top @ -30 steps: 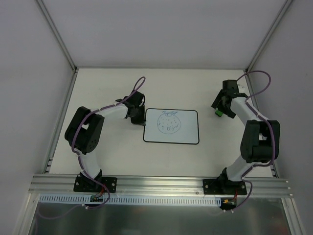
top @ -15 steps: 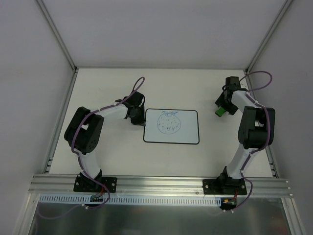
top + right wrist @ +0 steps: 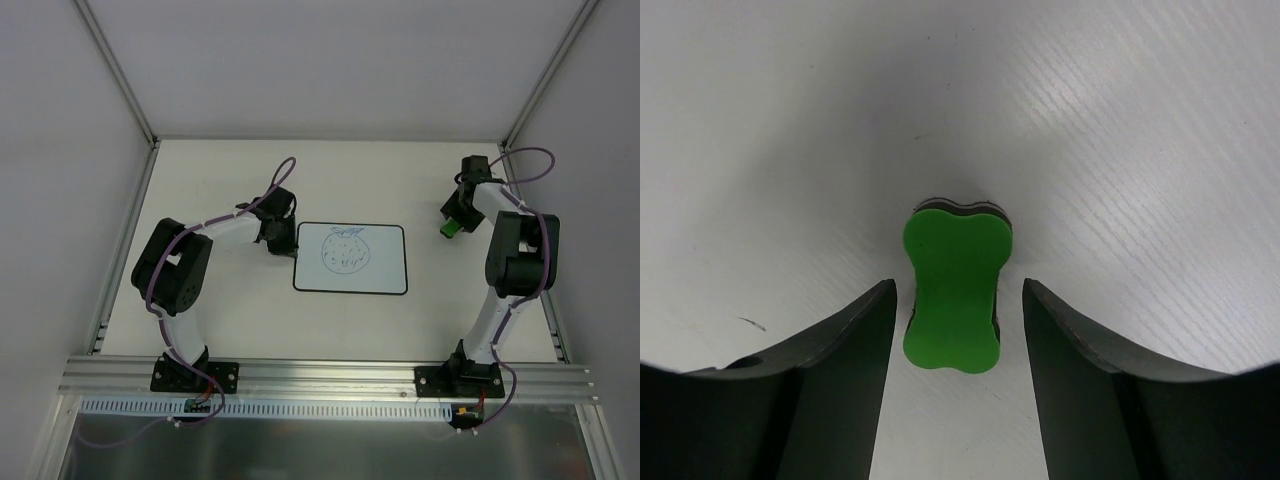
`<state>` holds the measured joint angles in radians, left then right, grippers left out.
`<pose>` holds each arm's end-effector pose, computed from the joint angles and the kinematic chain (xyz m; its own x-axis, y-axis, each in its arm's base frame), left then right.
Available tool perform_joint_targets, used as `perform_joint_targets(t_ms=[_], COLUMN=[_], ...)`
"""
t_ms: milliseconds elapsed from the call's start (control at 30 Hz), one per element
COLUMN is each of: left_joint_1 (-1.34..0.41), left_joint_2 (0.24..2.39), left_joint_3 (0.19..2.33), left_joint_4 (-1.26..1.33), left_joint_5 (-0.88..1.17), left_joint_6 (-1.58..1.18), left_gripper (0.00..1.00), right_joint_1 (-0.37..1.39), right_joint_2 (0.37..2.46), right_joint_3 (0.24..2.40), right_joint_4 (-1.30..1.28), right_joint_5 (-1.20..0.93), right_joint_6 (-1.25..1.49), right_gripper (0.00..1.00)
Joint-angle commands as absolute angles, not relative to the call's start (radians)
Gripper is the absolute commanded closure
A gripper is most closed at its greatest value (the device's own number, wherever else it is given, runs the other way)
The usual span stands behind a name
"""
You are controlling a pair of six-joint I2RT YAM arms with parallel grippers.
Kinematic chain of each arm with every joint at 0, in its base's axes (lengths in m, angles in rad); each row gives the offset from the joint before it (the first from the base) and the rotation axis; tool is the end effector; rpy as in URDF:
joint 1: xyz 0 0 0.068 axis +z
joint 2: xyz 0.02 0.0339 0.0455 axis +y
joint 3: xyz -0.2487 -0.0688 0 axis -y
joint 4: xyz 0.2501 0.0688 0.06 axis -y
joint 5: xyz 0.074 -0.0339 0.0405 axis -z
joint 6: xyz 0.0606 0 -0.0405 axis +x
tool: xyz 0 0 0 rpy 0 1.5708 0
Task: Erase the whiteboard
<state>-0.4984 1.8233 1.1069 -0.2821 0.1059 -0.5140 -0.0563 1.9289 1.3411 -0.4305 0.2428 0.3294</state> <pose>0.3332 -0.1886 0.1225 -0.9014 -0.0661 -0.4279 0.0947 0.9343 -0.3436 0.4168 -0.0381 0.1446 -0.7458 0.3565 -0.5628 0.4458 0.8948 -0.0239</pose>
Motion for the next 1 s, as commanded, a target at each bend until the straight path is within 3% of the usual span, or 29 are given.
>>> perform_joint_targets(t_ms=[0,433,633,800,967], left_joint_1=[-0.511,-0.512,-0.512,-0.512,-0.512], left_joint_2=[1.853,1.856,1.864,1.876,1.879], left_joint_3=[1.063,1.065,1.069,1.075,1.075], left_joint_4=[-0.390,-0.390,-0.390,-0.390,-0.388], left_joint_5=[0.109,0.114,0.118,0.129,0.130], left_joint_6=[-0.511,-0.509,-0.509,-0.509,-0.509], left_gripper=[1.00,1.00,1.00,1.00,1.00], right_joint_1=[-0.066,-0.067,-0.066,-0.061,-0.002], right_joint_2=[1.944,1.967,1.942,1.918,1.850], right_joint_3=[1.388,1.390,1.378,1.364,1.335], right_joint_4=[-0.420,-0.423,-0.425,-0.425,-0.423], right_joint_5=[0.233,0.207,0.228,0.212,0.184], right_joint_6=[0.353,0.396,0.379,0.347,0.269], right_gripper=[0.43,0.50,0.67,0.88,0.92])
